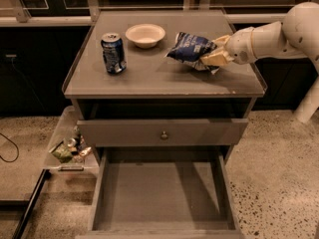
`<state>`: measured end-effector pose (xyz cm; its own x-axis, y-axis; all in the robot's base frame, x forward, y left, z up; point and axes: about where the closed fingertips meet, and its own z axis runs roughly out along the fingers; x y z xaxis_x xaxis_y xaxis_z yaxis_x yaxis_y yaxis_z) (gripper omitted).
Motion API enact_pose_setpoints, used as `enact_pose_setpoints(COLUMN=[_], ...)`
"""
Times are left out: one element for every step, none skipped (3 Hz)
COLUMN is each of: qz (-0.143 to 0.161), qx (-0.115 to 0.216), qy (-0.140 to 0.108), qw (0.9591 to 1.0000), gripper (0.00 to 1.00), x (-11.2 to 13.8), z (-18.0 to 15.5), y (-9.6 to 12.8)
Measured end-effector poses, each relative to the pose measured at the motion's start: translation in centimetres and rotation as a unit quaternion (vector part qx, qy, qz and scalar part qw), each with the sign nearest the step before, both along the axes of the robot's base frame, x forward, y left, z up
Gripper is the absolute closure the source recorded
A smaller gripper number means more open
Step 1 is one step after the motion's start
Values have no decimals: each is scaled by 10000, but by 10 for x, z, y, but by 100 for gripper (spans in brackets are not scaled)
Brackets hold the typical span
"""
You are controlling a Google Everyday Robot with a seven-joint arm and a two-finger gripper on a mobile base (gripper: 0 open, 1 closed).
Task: Pick blue chip bag from middle drawer and place on counter
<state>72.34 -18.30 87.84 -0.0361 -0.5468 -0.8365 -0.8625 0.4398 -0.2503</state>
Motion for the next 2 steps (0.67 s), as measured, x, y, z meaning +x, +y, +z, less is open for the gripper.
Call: enact_pose_setpoints(qz=[-205,-248], qx=[-120,-144], qy=[95,119], qw=[9997,9995], gripper=[100,86], x=[8,10], z=[-6,-8], y=[-6,-7])
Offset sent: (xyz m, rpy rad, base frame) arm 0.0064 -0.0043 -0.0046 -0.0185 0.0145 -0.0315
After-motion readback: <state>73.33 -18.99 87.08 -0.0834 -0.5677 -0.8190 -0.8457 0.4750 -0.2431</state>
